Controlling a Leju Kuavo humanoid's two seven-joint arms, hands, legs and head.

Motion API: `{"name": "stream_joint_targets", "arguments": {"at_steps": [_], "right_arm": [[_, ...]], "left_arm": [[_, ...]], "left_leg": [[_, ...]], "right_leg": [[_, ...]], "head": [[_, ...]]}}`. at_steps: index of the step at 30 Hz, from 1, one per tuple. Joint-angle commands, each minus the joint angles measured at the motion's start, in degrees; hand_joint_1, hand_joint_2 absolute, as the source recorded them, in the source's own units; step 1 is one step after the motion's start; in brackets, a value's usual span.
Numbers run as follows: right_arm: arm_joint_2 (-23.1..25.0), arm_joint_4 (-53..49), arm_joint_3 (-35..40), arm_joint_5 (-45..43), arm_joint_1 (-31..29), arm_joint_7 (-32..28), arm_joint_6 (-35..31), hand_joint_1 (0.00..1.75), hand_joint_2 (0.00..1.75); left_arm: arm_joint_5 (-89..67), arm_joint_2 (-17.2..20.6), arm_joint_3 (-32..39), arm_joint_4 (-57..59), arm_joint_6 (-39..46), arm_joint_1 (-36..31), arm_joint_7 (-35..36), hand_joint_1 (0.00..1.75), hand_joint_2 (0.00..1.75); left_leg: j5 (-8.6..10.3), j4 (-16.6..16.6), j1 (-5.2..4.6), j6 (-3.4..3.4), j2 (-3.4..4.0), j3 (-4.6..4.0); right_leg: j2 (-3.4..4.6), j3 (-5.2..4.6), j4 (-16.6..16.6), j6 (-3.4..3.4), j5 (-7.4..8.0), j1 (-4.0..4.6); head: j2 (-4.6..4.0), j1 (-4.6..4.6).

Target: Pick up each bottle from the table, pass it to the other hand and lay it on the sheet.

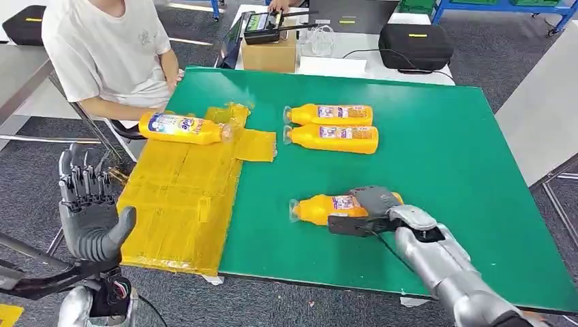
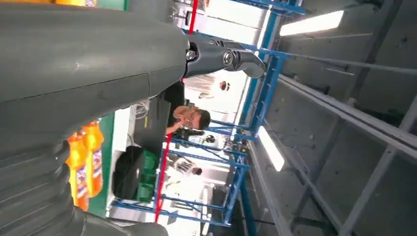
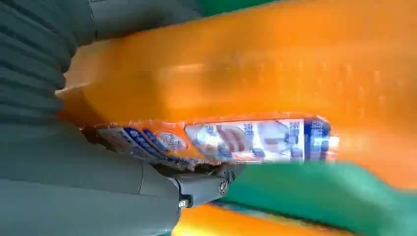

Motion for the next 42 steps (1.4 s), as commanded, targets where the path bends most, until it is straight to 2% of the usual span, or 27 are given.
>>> {"name": "stream_joint_targets", "arguments": {"at_steps": [1, 4, 5, 7, 9, 12, 14, 31, 34, 36, 39, 42], "right_arm": [[-4.9, -8.4, -5.2, -13.8, 8.8, -6.4, -5.5, 1.75, 1.75], [0.5, -21.7, -11.7, -17.6, 18.2, -11.8, -11.7, 1.75, 1.75], [3.9, -27.6, -15.1, -18.5, 21.8, -12.4, -15.2, 1.75, 1.75], [5.1, -31.8, -14.8, -17.5, 23.3, -10.3, -15.4, 1.75, 1.75], [8.5, -35.9, -17.8, -20.0, 25.0, -13.4, -18.9, 1.75, 1.75], [12.2, -40.5, -19.8, -23.8, 25.9, -16.1, -19.8, 1.75, 1.75], [13.8, -42.3, -20.5, -24.2, 26.2, -17.0, -21.1, 1.75, 1.75], [14.0, -41.9, -20.2, -24.8, 26.2, -17.3, -21.6, 1.75, 1.75], [15.3, -41.3, -19.2, -27.1, 25.7, -18.6, -19.9, 1.75, 1.75], [16.1, -38.4, -16.5, -27.9, 24.0, -18.6, -16.2, 1.75, 1.75], [17.7, -32.4, -10.7, -26.4, 21.7, -19.8, -13.3, 1.75, 1.75], [20.4, -27.3, -6.7, -26.6, 21.4, -19.9, -13.0, 1.75, 1.75]], "left_arm": [[1.9, 3.5, -2.5, 3.4, 0.9, -1.4, -0.2, 0.00, 1.75], [0.5, 3.5, -3.7, 3.7, 2.9, -1.5, 1.0, 0.00, 1.75], [-2.8, 3.4, -4.6, 4.3, 5.9, -1.7, 1.2, 0.00, 1.75], [-4.0, 3.3, -5.8, 5.2, 7.1, -1.8, 0.8, 0.00, 1.75], [-8.8, 3.6, -8.9, 6.8, 10.0, -1.4, 2.2, 0.00, 1.75], [-14.8, 3.7, -14.2, 10.3, 12.9, -1.2, 2.2, 0.00, 1.75], [-14.8, 3.9, -17.8, 13.4, 13.0, -1.3, 3.1, 0.00, 1.75], [-14.8, 4.0, -18.8, 14.7, 13.1, -1.2, 2.7, 0.00, 1.75], [-18.7, 6.2, -24.1, 17.3, 9.1, -1.3, 4.3, 0.00, 1.75], [-22.5, 7.5, -27.7, 18.6, 7.2, -1.5, 0.4, 0.00, 1.75], [-20.7, 6.1, -28.6, 18.9, 5.1, -2.1, 0.9, 0.00, 1.75], [-12.9, 2.8, -25.7, 17.6, 4.9, -2.2, 2.0, 0.00, 1.75]], "left_leg": [[0.09, -0.3, 0.08, 0.19, -0.21, 0.16], [0.01, -0.2, 0.11, 0.07, -0.12, 0.14], [0.03, -0.2, 0.11, 0.10, -0.15, 0.17], [-0.01, -0.2, 0.16, 0.06, 0.03, 0.12], [-0.02, -0.2, 0.16, 0.08, 0.06, 0.03], [0.02, -0.1, 0.11, 0.08, -0.07, -0.43], [0.01, -0.1, 0.10, 0.09, -0.03, -0.43], [-0.01, -0.2, 0.02, 0.14, 0.00, -0.34], [-0.01, -0.2, -0.01, 0.14, -0.04, -0.32], [0.00, -0.2, -0.03, 0.08, 0.01, -0.35], [-0.01, -0.3, 0.02, 0.14, 0.17, -0.20], [-0.01, -0.3, 0.05, 0.13, 0.22, -0.21]], "right_leg": [[-0.17, 0.28, -0.4, -0.32, 0.08, 0.14], [-0.07, 0.22, -0.2, -0.23, 0.00, 0.15], [-0.09, 0.24, -0.2, -0.28, 0.01, 0.16], [0.10, 0.11, -0.2, -0.31, 0.00, 0.21], [0.10, -0.01, -0.1, -0.33, -0.01, 0.21], [-0.04, -0.44, 0.0, -0.17, -0.02, 0.14], [-0.06, -0.40, 0.0, -0.14, -0.03, 0.12], [0.03, -0.34, -0.1, -0.23, 0.00, 0.07], [-0.02, -0.31, -0.1, -0.23, -0.02, 0.03], [0.03, -0.38, 0.0, -0.16, -0.02, 0.00], [0.20, -0.28, -0.2, -0.30, 0.03, 0.07], [0.24, -0.29, -0.2, -0.31, 0.05, 0.11]], "head": [[0.00, -0.04], [0.00, 0.02], [0.00, 0.00], [0.00, 0.00], [0.00, 0.00], [0.00, -0.04], [0.00, 0.00], [0.00, -0.02], [0.00, 0.00], [0.00, -0.02], [0.00, -0.02], [0.00, 0.02]]}}
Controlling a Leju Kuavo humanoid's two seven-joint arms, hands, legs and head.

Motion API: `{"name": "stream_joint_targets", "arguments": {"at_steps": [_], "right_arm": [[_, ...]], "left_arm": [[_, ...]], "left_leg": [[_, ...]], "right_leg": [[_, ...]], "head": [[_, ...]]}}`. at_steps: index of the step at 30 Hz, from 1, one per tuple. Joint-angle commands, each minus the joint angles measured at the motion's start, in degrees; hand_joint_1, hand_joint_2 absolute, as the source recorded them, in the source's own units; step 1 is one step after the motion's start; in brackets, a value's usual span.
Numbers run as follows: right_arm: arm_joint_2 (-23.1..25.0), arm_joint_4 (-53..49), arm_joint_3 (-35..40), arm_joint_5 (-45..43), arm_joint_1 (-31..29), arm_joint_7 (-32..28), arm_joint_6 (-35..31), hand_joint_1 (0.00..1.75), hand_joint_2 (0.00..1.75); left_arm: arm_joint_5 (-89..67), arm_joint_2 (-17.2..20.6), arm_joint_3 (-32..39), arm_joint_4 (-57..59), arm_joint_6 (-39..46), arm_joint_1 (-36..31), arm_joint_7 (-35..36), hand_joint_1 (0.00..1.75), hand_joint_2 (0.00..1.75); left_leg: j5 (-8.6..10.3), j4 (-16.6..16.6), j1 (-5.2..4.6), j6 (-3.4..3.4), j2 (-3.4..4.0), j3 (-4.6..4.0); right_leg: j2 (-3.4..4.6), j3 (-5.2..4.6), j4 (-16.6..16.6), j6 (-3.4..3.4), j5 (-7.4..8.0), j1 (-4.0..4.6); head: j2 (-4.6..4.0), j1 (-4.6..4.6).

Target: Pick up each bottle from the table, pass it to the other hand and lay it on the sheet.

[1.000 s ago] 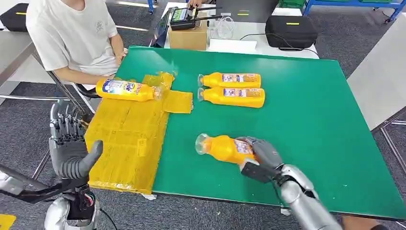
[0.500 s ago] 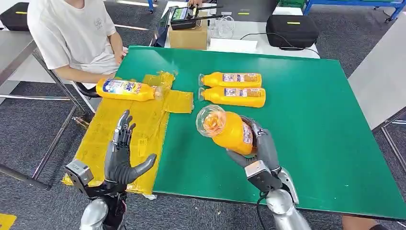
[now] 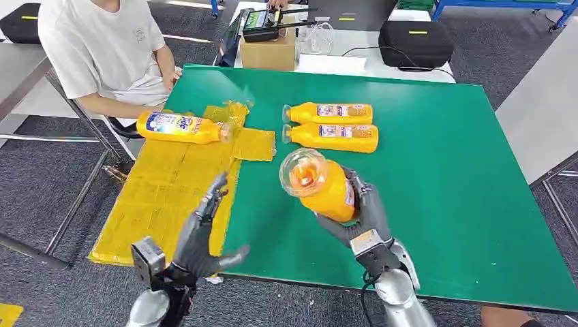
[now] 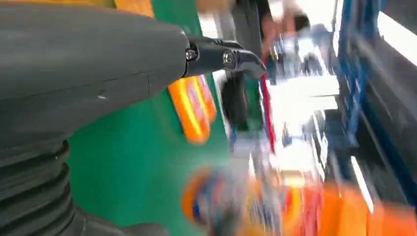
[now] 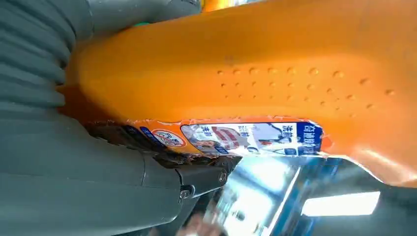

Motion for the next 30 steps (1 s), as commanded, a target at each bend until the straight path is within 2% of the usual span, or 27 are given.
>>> {"name": "stream_joint_targets", "arguments": {"at_steps": [1, 6, 11, 18, 23, 26, 30], "right_arm": [[5.6, 16.0, 12.5, 1.2, -5.3, -1.3, 0.9, 1.75, 1.75], [6.7, 21.3, 19.6, 7.2, -7.8, -1.8, -5.2, 1.75, 1.75], [7.8, 22.6, 23.3, 8.5, -9.9, -0.3, -6.4, 1.75, 1.75], [8.5, 25.4, 25.1, 8.9, -11.0, 0.5, -7.2, 1.75, 1.75], [8.9, 27.4, 27.2, 8.9, -10.8, 0.8, -7.6, 1.75, 1.75], [9.0, 28.4, 27.5, 8.9, -11.8, 1.7, -7.8, 1.75, 1.75], [8.4, 28.3, 26.2, 7.9, -11.9, 2.3, -7.3, 1.75, 1.75]], "left_arm": [[11.2, -2.4, -1.3, 3.0, 0.0, -2.5, 1.7, 0.00, 1.75], [16.3, -1.7, -3.1, 1.1, -0.2, -3.6, 4.2, 0.00, 1.75], [19.7, -1.0, -5.1, 2.7, -3.0, -4.3, 4.6, 0.00, 1.75], [21.9, -1.0, -4.7, 2.5, -3.7, -5.2, 5.1, 0.00, 1.75], [21.2, -1.5, -4.7, 2.7, -0.4, -6.4, 5.7, 0.00, 1.75], [23.3, -1.3, -5.1, 3.9, -1.8, -6.6, 6.8, 0.00, 1.75], [21.9, 0.8, -6.0, 3.3, -4.5, -6.2, 5.1, 0.00, 1.75]], "left_leg": [[-0.01, -0.2, 0.07, 0.12, 0.12, 0.29], [-0.01, -0.1, 0.07, 0.12, 0.09, 0.16], [-0.01, -0.1, 0.05, 0.12, 0.04, 0.13], [0.01, -0.1, 0.05, 0.07, -0.05, 0.11], [0.02, -0.1, 0.06, 0.11, -0.11, 0.13], [0.03, -0.1, 0.07, 0.11, -0.15, 0.12], [0.03, -0.1, 0.03, 0.08, -0.12, 0.11]], "right_leg": [[0.16, 0.21, -0.2, -0.28, 0.04, 0.12], [0.12, 0.10, -0.1, -0.21, 0.03, 0.10], [0.07, 0.11, -0.1, -0.19, 0.01, 0.07], [-0.03, 0.08, -0.1, -0.14, 0.00, 0.08], [-0.07, 0.13, -0.1, -0.17, 0.00, 0.09], [-0.12, 0.14, -0.1, -0.19, -0.01, 0.10], [-0.10, 0.10, -0.1, -0.14, -0.01, 0.06]], "head": [[0.00, 0.00], [0.00, 0.02], [0.00, 0.02], [0.00, 0.00], [0.00, 0.02], [0.02, 0.02], [0.00, 0.00]]}}
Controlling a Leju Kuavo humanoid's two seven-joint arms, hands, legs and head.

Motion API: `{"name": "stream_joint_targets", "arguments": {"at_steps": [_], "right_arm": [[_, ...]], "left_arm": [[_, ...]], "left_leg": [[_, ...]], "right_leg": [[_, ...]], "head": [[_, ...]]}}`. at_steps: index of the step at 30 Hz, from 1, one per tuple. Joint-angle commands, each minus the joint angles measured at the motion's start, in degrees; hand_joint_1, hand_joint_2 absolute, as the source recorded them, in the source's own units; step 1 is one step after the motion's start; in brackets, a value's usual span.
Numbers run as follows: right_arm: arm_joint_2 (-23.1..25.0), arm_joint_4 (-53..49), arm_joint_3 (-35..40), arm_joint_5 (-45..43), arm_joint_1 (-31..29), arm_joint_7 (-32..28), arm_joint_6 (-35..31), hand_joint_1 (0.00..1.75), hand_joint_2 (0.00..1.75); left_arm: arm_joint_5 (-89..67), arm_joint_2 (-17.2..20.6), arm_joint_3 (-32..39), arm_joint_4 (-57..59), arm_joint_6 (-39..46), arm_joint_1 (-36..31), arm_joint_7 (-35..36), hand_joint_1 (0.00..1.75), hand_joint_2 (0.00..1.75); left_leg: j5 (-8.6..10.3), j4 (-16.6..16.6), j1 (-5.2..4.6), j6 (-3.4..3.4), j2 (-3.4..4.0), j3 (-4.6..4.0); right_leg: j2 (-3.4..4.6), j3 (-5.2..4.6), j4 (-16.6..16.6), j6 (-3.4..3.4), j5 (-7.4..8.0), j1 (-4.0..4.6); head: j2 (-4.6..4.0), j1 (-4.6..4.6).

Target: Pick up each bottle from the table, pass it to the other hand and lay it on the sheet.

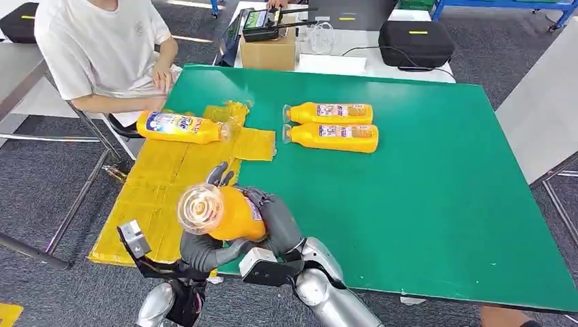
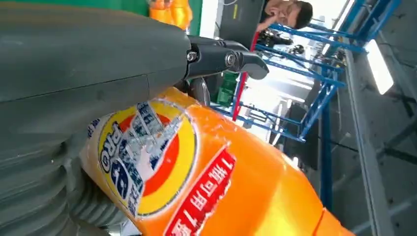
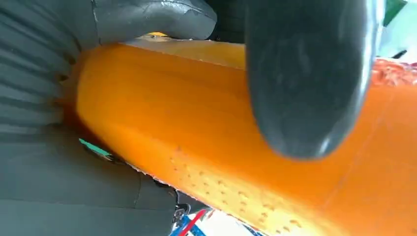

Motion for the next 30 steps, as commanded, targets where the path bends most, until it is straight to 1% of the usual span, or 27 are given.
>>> {"name": "stream_joint_targets", "arguments": {"at_steps": [1, 3, 5, 6, 10, 11, 12, 14, 17, 19, 20, 21, 22, 23, 25, 26, 27, 28, 29, 30], "right_arm": [[-0.9, 6.2, 3.7, -0.5, -1.5, 0.9, 1.2, 1.75, 1.75], [-1.2, 5.3, 2.8, 0.0, -1.2, 1.8, 0.8, 1.75, 1.75], [-1.3, 4.9, 2.8, 2.0, -1.3, 3.1, -0.4, 1.75, 1.75], [-1.3, 4.9, 2.8, 2.0, -1.3, 3.1, -0.4, 1.75, 1.75], [-1.3, 4.9, 2.8, 2.0, -1.3, 3.1, -0.4, 1.75, 1.75], [-1.3, 4.9, 2.8, 2.0, -1.3, 3.1, -0.4, 1.75, 1.75], [-1.3, 4.9, 2.8, 2.0, -1.3, 3.1, -0.4, 1.75, 1.75], [-1.3, 4.9, 2.8, 2.0, -1.3, 3.1, -0.4, 1.75, 1.75], [-1.1, 5.8, 3.7, 4.2, -1.9, 3.9, -1.5, 1.75, 1.75], [-0.8, 6.6, 3.9, 3.3, -2.1, 3.3, 0.0, 1.75, 1.75], [-0.8, 7.0, 4.4, 3.5, -2.3, 3.2, 0.3, 1.75, 1.75], [-0.8, 7.4, 5.0, 4.1, -2.7, 3.1, 0.3, 1.75, 1.75], [-0.7, 8.4, 5.7, 3.9, -3.0, 3.1, 1.1, 1.75, 1.75], [-0.7, 8.8, 6.0, 3.8, -3.2, 3.1, 1.4, 1.75, 1.75], [-0.7, 10.0, 6.8, 4.0, -3.7, 3.3, 1.5, 1.75, 1.75], [-0.6, 10.6, 7.3, 4.3, -4.0, 3.5, 1.5, 1.48, 1.75], [-0.5, 10.9, 7.7, 5.0, -4.1, 4.0, 1.0, 0.38, 1.75], [-0.2, 10.6, 7.5, 5.6, -3.5, 3.8, -0.6, 0.00, 1.75], [0.0, 10.7, 7.7, 5.7, -3.1, 3.6, -1.0, 0.00, 0.00], [0.1, 10.3, 7.5, 5.7, -2.6, 3.5, -1.9, 0.00, 0.00]], "left_arm": [[-4.1, 3.4, -2.6, 3.1, -2.3, -4.5, -2.1, 0.00, 1.75], [-9.0, 3.8, -2.3, 2.6, -0.1, -4.1, -3.0, 0.00, 1.75], [-10.7, 3.8, -1.8, 3.2, 0.4, -3.9, -0.9, 0.00, 1.75], [-10.7, 3.8, -1.8, 3.2, 0.4, -3.9, -0.9, 0.00, 1.75], [-10.6, 3.7, -1.7, 3.5, 0.4, -3.8, -1.0, 0.00, 1.75], [-10.6, 3.7, -1.7, 3.5, 0.4, -3.8, -1.0, 0.00, 1.75], [-10.6, 3.7, -1.7, 3.5, 0.4, -3.8, -1.0, 0.00, 1.75], [-10.6, 3.7, -1.7, 3.5, 0.4, -3.8, -1.0, 0.00, 1.75], [-10.9, 3.1, -1.4, 4.9, 1.4, -4.3, 1.0, 0.00, 1.75], [-7.8, 2.5, -0.6, 6.1, 0.5, -4.9, 1.8, 0.00, 1.75], [-6.9, 2.2, -0.3, 6.5, 0.5, -5.2, 2.0, 0.00, 1.75], [-6.0, 2.0, 0.1, 6.6, 0.4, -5.5, 1.7, 1.40, 1.75], [-4.0, 1.6, 0.7, 6.8, 0.0, -5.8, 2.1, 1.75, 1.75], [-2.8, 1.4, 1.0, 6.8, -0.2, -5.9, 2.2, 1.75, 1.75], [0.7, 1.0, 1.9, 6.7, -1.4, -5.9, 3.0, 1.75, 1.75], [3.0, 0.9, 2.2, 6.7, -2.6, -5.7, 4.0, 1.75, 1.75], [4.1, 0.7, 2.6, 6.5, -2.9, -5.4, 4.1, 1.75, 1.75], [5.4, 0.4, 3.0, 6.2, -3.2, -5.2, 3.7, 1.75, 1.75], [7.0, 0.0, 3.4, 6.0, -3.9, -4.9, 3.5, 1.75, 1.75], [7.9, -0.2, 3.7, 5.8, -4.1, -4.8, 3.4, 1.75, 1.75]], "left_leg": [[0.03, -0.2, 0.05, 0.14, -0.18, 0.22], [0.01, -0.1, 0.02, 0.08, -0.12, 0.09], [0.03, -0.2, 0.06, 0.20, -0.20, 0.28], [0.02, -0.1, 0.03, 0.13, -0.16, 0.14], [0.03, -0.2, 0.05, 0.21, -0.17, 0.25], [0.02, -0.1, 0.01, 0.14, -0.15, 0.14], [0.04, -0.2, 0.04, 0.19, -0.18, 0.22], [0.01, -0.1, 0.01, 0.11, -0.11, 0.08], [0.02, -0.2, 0.03, 0.15, -0.18, 0.19], [0.02, -0.1, 0.01, 0.11, -0.10, 0.12], [0.02, -0.2, 0.04, 0.16, -0.15, 0.21], [0.02, -0.1, 0.02, 0.12, -0.13, 0.11], [0.02, -0.1, 0.01, 0.12, -0.11, 0.10], [0.03, -0.2, 0.03, 0.18, -0.13, 0.19], [0.02, -0.1, 0.02, 0.12, -0.12, 0.09], [0.02, -0.1, 0.03, 0.11, -0.12, 0.10], [0.02, -0.1, 0.05, 0.16, -0.12, 0.16], [0.02, -0.1, 0.02, 0.12, -0.13, 0.12], [0.01, -0.1, 0.02, 0.10, -0.09, 0.09], [0.00, -0.2, 0.06, 0.16, -0.13, 0.19]], "right_leg": [[-0.15, 0.28, -0.2, -0.26, -0.01, 0.10], [-0.10, 0.11, -0.1, -0.14, -0.02, 0.05], [-0.15, 0.33, -0.3, -0.34, -0.01, 0.13], [-0.13, 0.19, -0.1, -0.20, -0.01, 0.07], [-0.12, 0.32, -0.3, -0.29, 0.02, 0.11], [-0.11, 0.19, -0.1, -0.19, -0.01, 0.05], [-0.14, 0.28, -0.2, -0.29, 0.01, 0.10], [-0.09, 0.11, -0.1, -0.16, -0.01, 0.04], [-0.14, 0.25, -0.2, -0.24, -0.02, 0.08], [-0.07, 0.13, -0.1, -0.16, -0.01, 0.04], [-0.11, 0.26, -0.2, -0.25, 0.00, 0.09], [-0.10, 0.15, -0.1, -0.19, -0.01, 0.06], [-0.08, 0.13, -0.1, -0.17, 0.00, 0.04], [-0.09, 0.24, -0.2, -0.26, 0.01, 0.09], [-0.09, 0.14, -0.1, -0.18, 0.00, 0.05], [-0.09, 0.14, -0.1, -0.17, 0.00, 0.07], [-0.09, 0.20, -0.2, -0.24, 0.01, 0.10], [-0.10, 0.16, -0.1, -0.19, -0.01, 0.06], [-0.07, 0.12, -0.1, -0.15, -0.01, 0.05], [-0.09, 0.24, -0.2, -0.25, -0.01, 0.11]], "head": [[0.00, 0.00], [0.00, 0.00], [0.00, 0.00], [0.00, 0.00], [0.00, 0.00], [0.00, 0.00], [0.00, 0.00], [0.00, 0.00], [0.00, 0.00], [0.00, 0.00], [0.00, 0.00], [0.00, 0.00], [0.00, 0.00], [0.00, 0.00], [0.02, -0.02], [0.00, 0.02], [0.00, 0.00], [0.00, 0.00], [0.00, 0.00], [0.00, 0.02]]}}
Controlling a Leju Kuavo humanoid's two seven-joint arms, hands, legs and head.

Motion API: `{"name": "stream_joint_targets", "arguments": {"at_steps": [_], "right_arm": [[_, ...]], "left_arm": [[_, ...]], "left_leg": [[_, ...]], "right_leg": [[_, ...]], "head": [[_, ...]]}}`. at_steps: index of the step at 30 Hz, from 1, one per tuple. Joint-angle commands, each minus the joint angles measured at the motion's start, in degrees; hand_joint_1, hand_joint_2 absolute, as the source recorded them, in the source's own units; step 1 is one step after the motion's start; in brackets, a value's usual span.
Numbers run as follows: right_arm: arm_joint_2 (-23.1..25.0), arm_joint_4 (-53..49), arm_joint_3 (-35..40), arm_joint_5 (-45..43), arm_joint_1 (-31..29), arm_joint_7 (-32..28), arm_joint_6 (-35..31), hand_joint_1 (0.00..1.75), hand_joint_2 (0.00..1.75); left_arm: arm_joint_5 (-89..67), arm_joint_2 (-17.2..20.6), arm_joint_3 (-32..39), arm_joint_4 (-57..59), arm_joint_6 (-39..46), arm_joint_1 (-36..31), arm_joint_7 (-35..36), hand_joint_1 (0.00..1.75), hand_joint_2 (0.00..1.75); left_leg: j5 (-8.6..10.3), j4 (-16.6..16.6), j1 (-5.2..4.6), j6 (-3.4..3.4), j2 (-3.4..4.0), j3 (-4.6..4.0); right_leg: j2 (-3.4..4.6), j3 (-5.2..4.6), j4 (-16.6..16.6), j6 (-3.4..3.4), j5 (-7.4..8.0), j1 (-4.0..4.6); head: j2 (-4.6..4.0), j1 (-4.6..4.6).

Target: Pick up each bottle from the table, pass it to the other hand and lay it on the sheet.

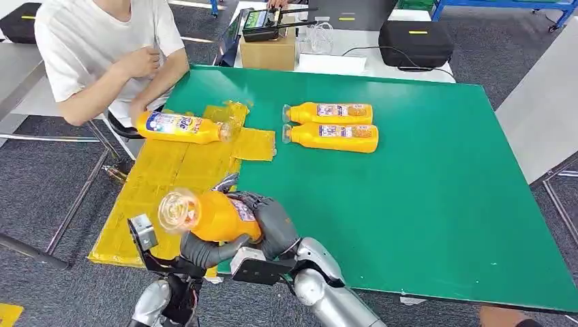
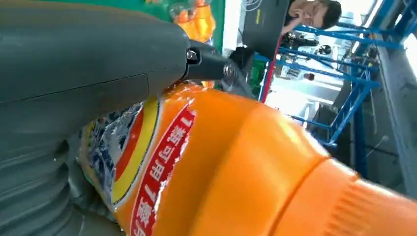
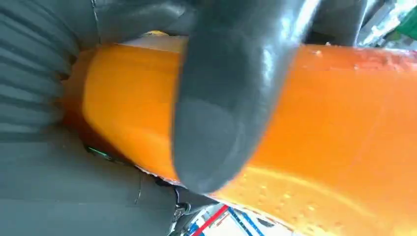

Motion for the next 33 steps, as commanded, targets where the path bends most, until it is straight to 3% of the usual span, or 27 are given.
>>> {"name": "stream_joint_targets", "arguments": {"at_steps": [1, 19, 27, 30, 32, 33], "right_arm": [[0.2, 5.7, 5.9, 2.4, -0.1, -0.4, -3.3, 0.00, 0.00], [-0.1, 3.8, 5.5, 1.9, 1.1, -1.4, -6.0, 0.00, 0.00], [-1.2, 0.1, 3.2, 0.9, 3.9, -1.3, -12.1, 0.00, 0.00], [-1.8, 0.4, 2.6, 2.8, 4.4, -1.1, -14.2, 0.00, 0.00], [-2.5, -0.5, 2.6, 5.9, 5.2, 0.3, -15.6, 0.00, 0.00], [-2.8, -1.7, 2.4, 6.4, 6.1, 0.5, -15.6, 0.00, 0.00]], "left_arm": [[9.0, -2.6, 2.8, 2.8, -3.2, -3.5, 0.5, 1.75, 1.75], [8.5, -2.3, 3.2, 3.2, -1.6, -4.2, 0.5, 1.75, 1.75], [-7.2, 2.6, 6.1, 5.2, 10.3, -8.2, -1.5, 1.75, 1.75], [-21.1, 5.6, 6.8, 7.1, 17.9, -9.2, -1.3, 1.75, 1.75], [-38.3, 7.6, 7.7, 9.8, 29.0, -9.9, 3.3, 1.75, 1.75], [-43.3, 8.2, 9.3, 11.9, 30.8, -10.2, 2.1, 1.75, 1.75]], "left_leg": [[-0.01, -0.1, 0.04, 0.15, -0.13, 0.19], [0.00, -0.1, 0.03, 0.14, -0.19, 0.13], [0.02, -0.1, 0.02, 0.07, -0.12, 0.04], [0.03, -0.1, 0.01, 0.07, -0.11, 0.07], [0.05, -0.2, 0.03, 0.12, -0.13, 0.18], [0.02, -0.1, 0.03, 0.07, -0.04, 0.10]], "right_leg": [[-0.10, 0.23, -0.2, -0.23, -0.03, 0.09], [-0.17, 0.19, -0.2, -0.21, -0.03, 0.08], [-0.10, 0.08, -0.1, -0.13, -0.01, 0.04], [-0.08, 0.09, -0.1, -0.15, -0.01, 0.04], [-0.09, 0.20, -0.2, -0.23, 0.01, 0.07], [-0.02, 0.09, -0.1, -0.14, 0.00, 0.05]], "head": [[0.00, -0.02], [0.00, 0.00], [0.00, 0.02], [0.00, -0.02], [0.00, 0.04], [0.00, 0.00]]}}
